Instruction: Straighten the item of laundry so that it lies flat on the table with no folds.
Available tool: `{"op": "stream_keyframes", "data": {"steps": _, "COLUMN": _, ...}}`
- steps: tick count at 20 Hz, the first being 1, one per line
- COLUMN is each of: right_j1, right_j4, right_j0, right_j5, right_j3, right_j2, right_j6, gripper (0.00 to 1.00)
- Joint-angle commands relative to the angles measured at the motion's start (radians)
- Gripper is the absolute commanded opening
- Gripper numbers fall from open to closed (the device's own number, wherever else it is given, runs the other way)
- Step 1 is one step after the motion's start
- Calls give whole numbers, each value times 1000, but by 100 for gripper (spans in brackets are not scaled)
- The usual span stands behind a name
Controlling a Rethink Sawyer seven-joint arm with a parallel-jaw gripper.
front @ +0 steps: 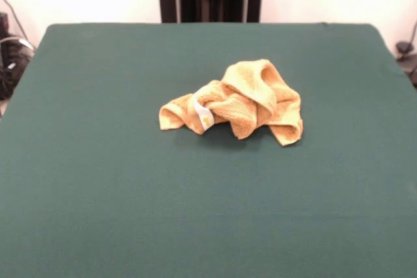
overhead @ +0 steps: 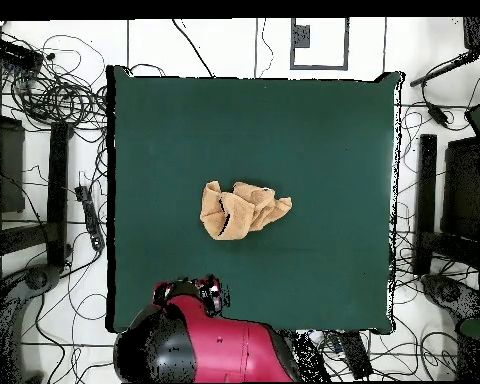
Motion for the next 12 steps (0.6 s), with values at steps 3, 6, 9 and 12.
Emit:
{"op": "stream_keyframes", "data": {"steps": 3, "right_j1": 271, "right_j4": 43, "right_j0": 135, "right_j5": -98, "right_j3": -142, "right_j2": 68, "right_j6": 265, "gripper": 100}}
{"op": "stream_keyframes", "data": {"steps": 6, "right_j1": 363, "right_j4": 71, "right_j0": 223, "right_j5": -118, "right_j3": -241, "right_j2": 28, "right_j6": 321, "gripper": 100}}
{"op": "stream_keyframes", "data": {"steps": 9, "right_j1": 453, "right_j4": 84, "right_j0": 296, "right_j5": -99, "right_j3": -361, "right_j2": -10, "right_j6": 330, "gripper": 100}}
{"op": "stream_keyframes", "data": {"steps": 12, "right_j1": 532, "right_j4": 141, "right_j0": 370, "right_j5": -62, "right_j3": -465, "right_j2": -71, "right_j6": 394, "gripper": 100}}
